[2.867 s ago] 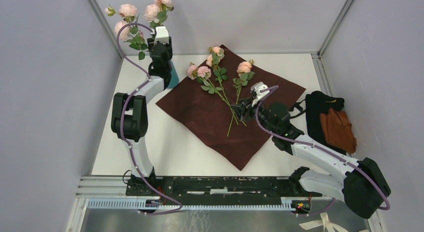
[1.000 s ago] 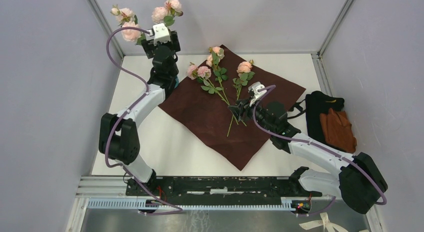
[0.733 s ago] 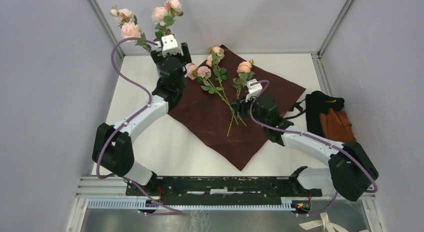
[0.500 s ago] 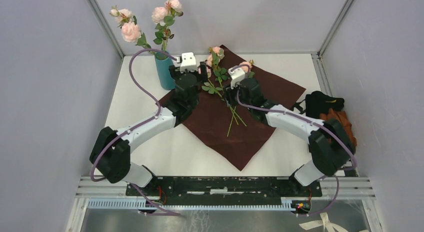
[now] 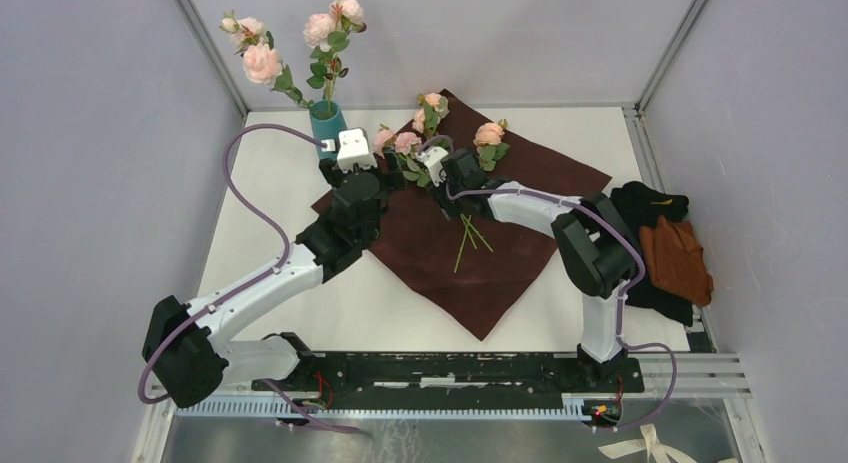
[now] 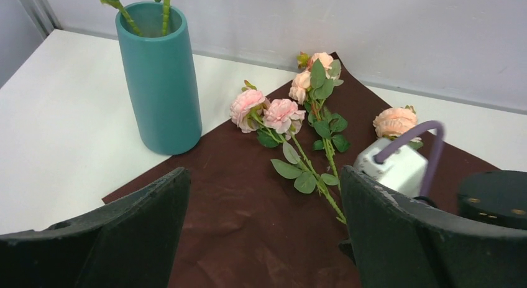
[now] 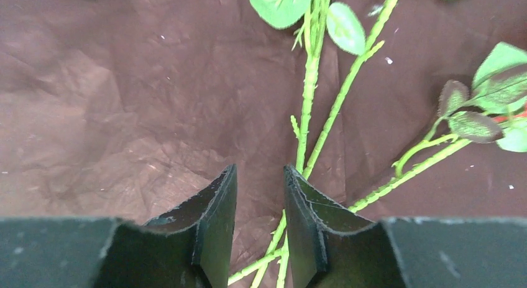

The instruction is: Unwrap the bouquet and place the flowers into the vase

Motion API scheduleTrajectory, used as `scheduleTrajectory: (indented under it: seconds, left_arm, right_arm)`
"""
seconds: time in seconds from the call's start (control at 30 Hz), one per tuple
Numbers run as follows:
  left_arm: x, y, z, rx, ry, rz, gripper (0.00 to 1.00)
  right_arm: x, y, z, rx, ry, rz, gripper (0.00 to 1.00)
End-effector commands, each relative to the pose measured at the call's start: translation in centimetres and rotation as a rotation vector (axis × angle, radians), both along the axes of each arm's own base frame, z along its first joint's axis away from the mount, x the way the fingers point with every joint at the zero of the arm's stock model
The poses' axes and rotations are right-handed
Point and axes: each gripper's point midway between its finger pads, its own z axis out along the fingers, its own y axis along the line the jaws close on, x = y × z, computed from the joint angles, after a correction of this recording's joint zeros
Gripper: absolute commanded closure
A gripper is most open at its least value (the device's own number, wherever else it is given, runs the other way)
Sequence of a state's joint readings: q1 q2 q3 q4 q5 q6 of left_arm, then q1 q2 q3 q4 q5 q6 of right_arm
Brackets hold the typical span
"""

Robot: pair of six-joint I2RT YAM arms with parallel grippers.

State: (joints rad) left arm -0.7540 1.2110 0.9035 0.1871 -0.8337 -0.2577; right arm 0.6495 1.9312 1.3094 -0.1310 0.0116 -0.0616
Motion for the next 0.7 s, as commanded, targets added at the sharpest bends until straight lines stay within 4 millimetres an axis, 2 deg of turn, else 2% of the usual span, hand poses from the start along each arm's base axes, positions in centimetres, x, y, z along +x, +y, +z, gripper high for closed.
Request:
scheduleTrajectory:
  seconds: [0.0, 0.33, 0.43, 0.67]
  left_arm:
    - [-0.6, -0.3, -0.3, -0.078, 0.018, -0.016, 0.05]
    - [-0.5, -0.3, -1.1, -0.059, 0.037, -0.017, 0.05]
    - [-0.4, -0.3, -1.3, -0.051, 0.041, -0.011, 0.05]
    - [-0.3, -0.6, -1.8, -0.049, 0.052, -0.017, 0.05]
  right_arm:
    - [1.5, -0.2, -0.3, -0.047, -0.010, -0.009, 0.62]
    - [2.6, -0.8, -2.5, -0.060, 0.023, -0.023, 0.64]
    - [2.2, -0.5, -1.9, -0.032, 0.020, -0.009, 0.60]
    - [0.6, -0.1, 1.3, 0.062, -0.019, 0.030, 0.56]
